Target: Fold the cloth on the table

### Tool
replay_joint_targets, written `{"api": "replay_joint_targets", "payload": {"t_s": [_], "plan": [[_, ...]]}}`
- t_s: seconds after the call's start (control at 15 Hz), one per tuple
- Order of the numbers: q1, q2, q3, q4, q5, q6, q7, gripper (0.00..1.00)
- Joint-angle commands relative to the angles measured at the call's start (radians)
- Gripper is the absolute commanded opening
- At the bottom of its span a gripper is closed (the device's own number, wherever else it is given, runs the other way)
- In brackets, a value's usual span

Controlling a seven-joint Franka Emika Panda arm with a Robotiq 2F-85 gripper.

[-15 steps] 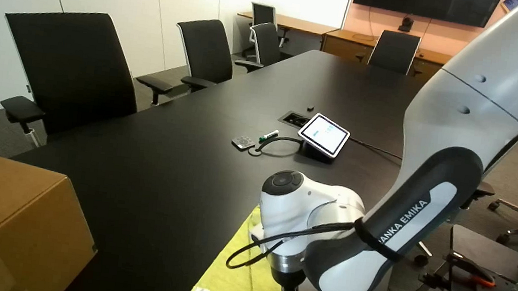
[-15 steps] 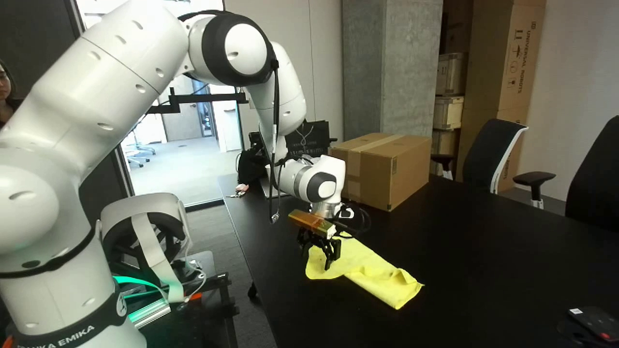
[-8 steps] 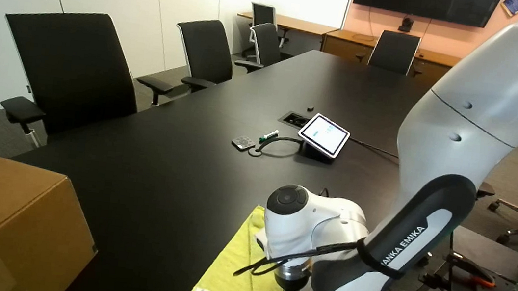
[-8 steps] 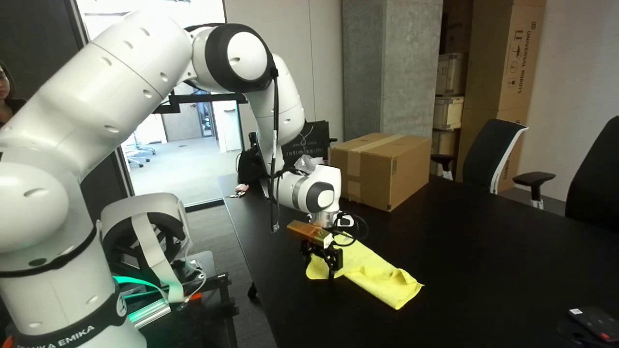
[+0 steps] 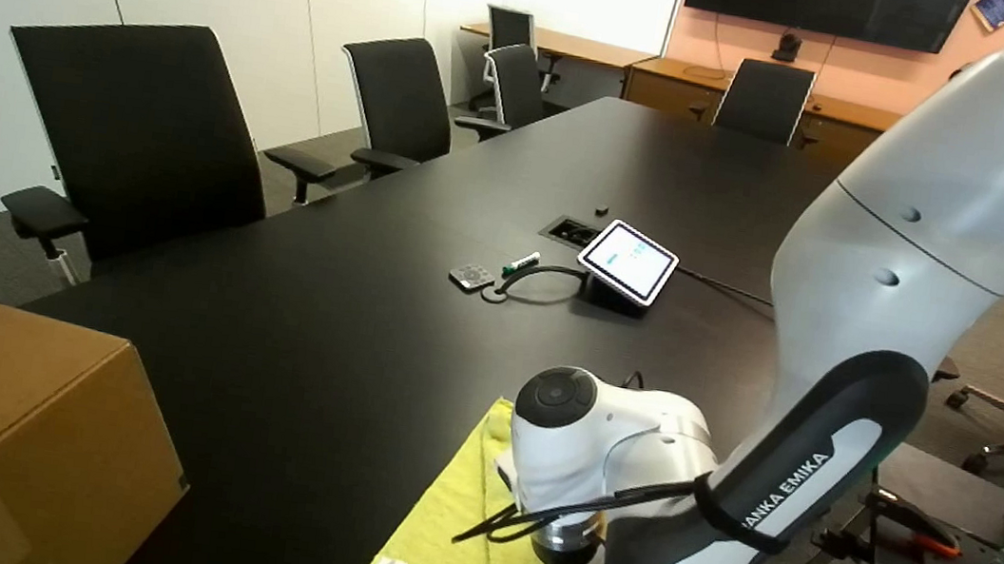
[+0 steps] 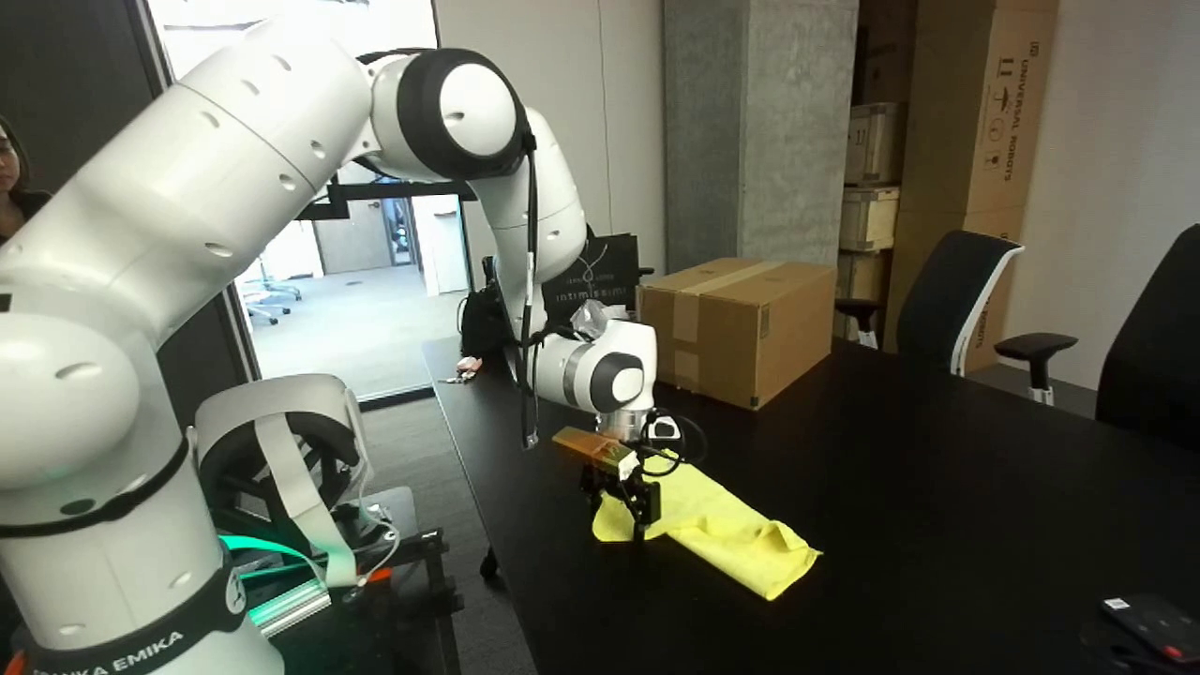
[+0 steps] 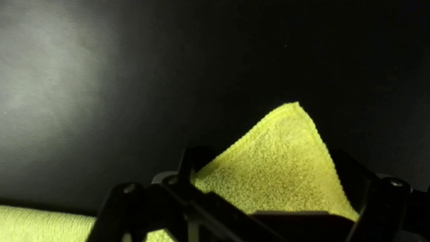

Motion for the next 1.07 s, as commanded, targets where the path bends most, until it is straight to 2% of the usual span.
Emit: {"api": "replay_joint_targets", "payload": {"t_s": [0.0,0.07,0.13,0.27,0.8,1.0], "plan": [[0.033,-0.008,-0.018,-0.008,-0.024,0.013,0.044,1.00],[0.037,-0.009,-0.020,-0.006,-0.025,0.010,0.047,1.00],[0.038,-0.006,-0.018,-0.001,-0.024,0.003,0.047,0.79],[0.037,-0.014,-0.013,-0.002,-0.020,-0.009,0.044,0.68],[0.030,-0.045,-0.004,-0.006,-0.012,-0.044,0.044,0.06],[0.022,-0.050,-0.002,-0.006,-0.006,-0.049,0.044,0.00]]}}
